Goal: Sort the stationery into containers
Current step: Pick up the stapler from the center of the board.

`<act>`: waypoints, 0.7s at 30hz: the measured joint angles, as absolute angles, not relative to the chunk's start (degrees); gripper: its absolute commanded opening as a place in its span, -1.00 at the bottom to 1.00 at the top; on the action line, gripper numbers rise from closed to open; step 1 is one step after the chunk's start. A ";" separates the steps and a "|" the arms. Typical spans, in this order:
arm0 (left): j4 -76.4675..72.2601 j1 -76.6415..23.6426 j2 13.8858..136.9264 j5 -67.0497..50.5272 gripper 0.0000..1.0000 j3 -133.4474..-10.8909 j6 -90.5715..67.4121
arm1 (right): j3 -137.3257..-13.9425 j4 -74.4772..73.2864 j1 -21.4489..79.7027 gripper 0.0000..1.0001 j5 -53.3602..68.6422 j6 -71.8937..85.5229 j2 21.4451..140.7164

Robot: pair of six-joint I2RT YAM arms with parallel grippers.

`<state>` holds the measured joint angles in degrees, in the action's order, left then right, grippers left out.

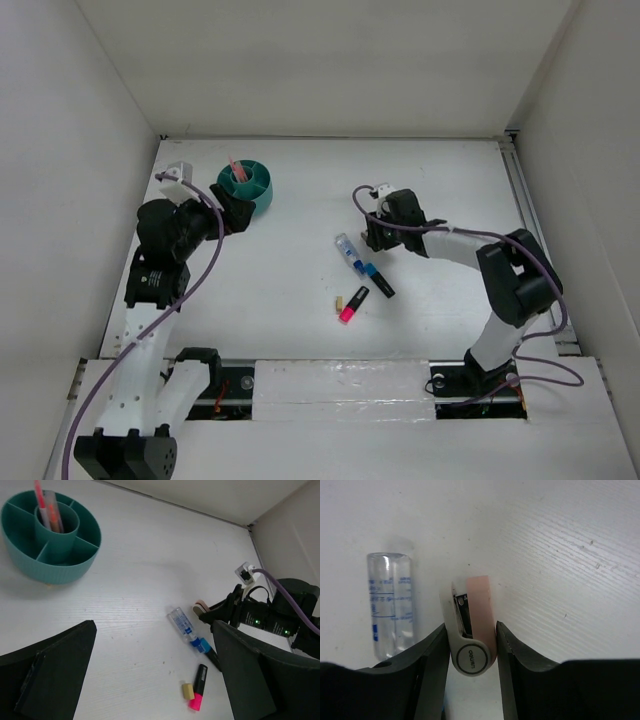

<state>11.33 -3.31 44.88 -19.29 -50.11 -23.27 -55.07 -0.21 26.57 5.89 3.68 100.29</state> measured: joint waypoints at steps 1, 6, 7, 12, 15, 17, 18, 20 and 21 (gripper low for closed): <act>10.83 -3.31 45.54 -20.69 1.00 -50.09 -23.44 | -54.37 0.62 26.57 -1.00 6.07 4.23 99.18; 7.51 -3.31 49.69 -29.36 1.00 -48.86 -24.97 | -49.69 7.05 27.27 -1.00 7.97 6.74 90.63; 6.76 -3.31 50.50 -31.22 1.00 -48.45 -25.58 | -49.28 8.75 28.03 -1.00 8.14 7.11 89.21; 4.25 -3.31 52.62 -38.09 1.00 -46.41 -28.67 | -47.68 19.16 35.79 -1.00 8.34 7.55 85.73; 1.72 -3.31 52.29 -40.82 1.00 -45.10 -30.83 | -47.29 24.58 41.10 -1.00 7.94 7.94 85.52; 0.30 -3.33 51.79 -42.13 1.00 -44.23 -32.16 | -46.98 27.92 43.86 -1.00 7.62 8.58 85.54; -0.43 -3.33 51.51 -42.50 1.00 -43.81 -32.73 | -46.96 29.41 45.04 -1.00 7.31 8.93 85.54; -1.10 -3.33 50.98 -42.98 0.96 -43.40 -33.58 | -46.98 32.82 46.76 -1.00 6.90 9.89 85.65; -1.48 -3.33 50.83 -43.13 0.93 -43.29 -33.76 | -47.03 34.59 47.72 -1.00 6.70 10.20 85.76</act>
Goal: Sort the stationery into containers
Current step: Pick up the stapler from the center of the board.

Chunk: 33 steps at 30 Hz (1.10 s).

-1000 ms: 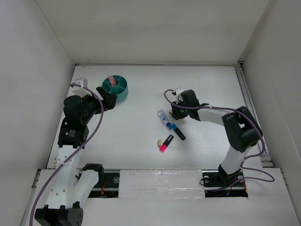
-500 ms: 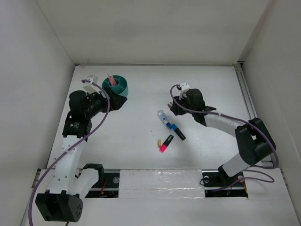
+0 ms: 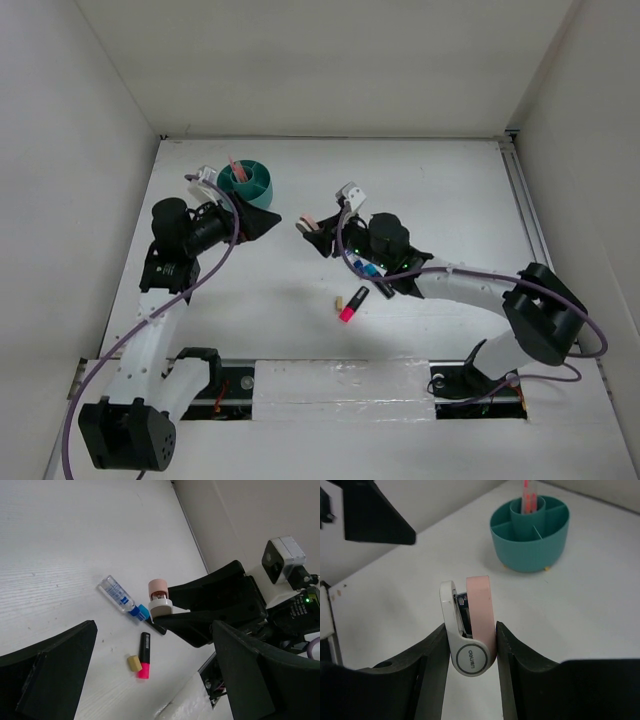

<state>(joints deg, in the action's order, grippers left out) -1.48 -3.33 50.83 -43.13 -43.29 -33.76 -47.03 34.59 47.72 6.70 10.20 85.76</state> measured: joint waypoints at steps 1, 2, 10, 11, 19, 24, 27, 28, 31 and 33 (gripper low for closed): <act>-1.78 -3.33 50.68 -43.22 0.89 -43.16 -34.09 | -47.27 35.86 48.58 -1.00 6.37 10.52 85.93; -1.98 -3.33 50.57 -43.33 0.89 -43.07 -34.39 | -47.70 37.17 49.36 -1.00 6.17 10.79 86.35; -3.79 -3.33 47.68 -41.78 0.89 -40.14 -37.67 | -52.07 43.13 54.33 -1.00 3.60 11.90 90.35; -4.05 -3.33 47.05 -41.39 0.89 -39.70 -38.22 | -52.34 43.77 54.89 -1.00 2.92 11.99 90.59; -7.81 -3.33 44.53 -38.87 0.82 -37.41 -41.85 | -55.92 43.97 57.45 -1.00 -1.04 12.69 92.64; -9.21 -3.33 44.51 -37.28 0.57 -35.90 -43.24 | -58.48 43.72 59.46 -1.00 -2.92 12.93 93.69; -10.24 -3.33 44.51 -36.27 0.45 -35.77 -43.64 | -59.61 43.72 60.38 -1.00 -3.31 12.95 94.32; -10.55 -3.33 44.51 -35.83 0.41 -35.75 -43.70 | -59.83 43.68 60.62 -1.00 -3.44 12.95 94.48; -10.96 -3.33 44.53 -34.65 0.21 -35.70 -43.99 | -60.40 43.72 61.19 -1.00 -3.90 12.88 95.18; -11.09 -3.33 44.51 -34.09 0.08 -35.70 -44.01 | -60.47 43.68 61.45 -1.00 -3.99 12.88 95.66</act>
